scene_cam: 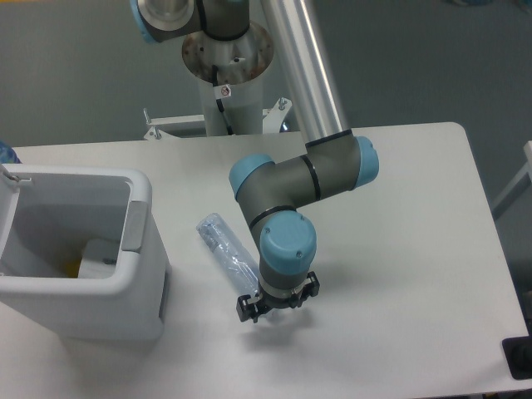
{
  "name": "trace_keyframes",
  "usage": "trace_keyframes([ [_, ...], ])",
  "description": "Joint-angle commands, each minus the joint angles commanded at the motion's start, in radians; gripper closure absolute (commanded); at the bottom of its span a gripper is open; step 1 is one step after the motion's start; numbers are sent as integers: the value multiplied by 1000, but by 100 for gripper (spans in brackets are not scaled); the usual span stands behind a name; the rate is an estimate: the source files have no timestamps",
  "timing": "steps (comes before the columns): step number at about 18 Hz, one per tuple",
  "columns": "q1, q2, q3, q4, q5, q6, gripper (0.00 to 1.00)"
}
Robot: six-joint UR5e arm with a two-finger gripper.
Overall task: Place the trash in the trash can
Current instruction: 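Lower the gripper to the bottle's cap end and close on it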
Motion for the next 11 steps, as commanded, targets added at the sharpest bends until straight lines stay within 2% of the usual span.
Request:
trace_keyframes([
  [3, 0, -8, 6, 0, 2, -11, 29],
  [11, 0, -6, 8, 0, 2, -23, 67],
])
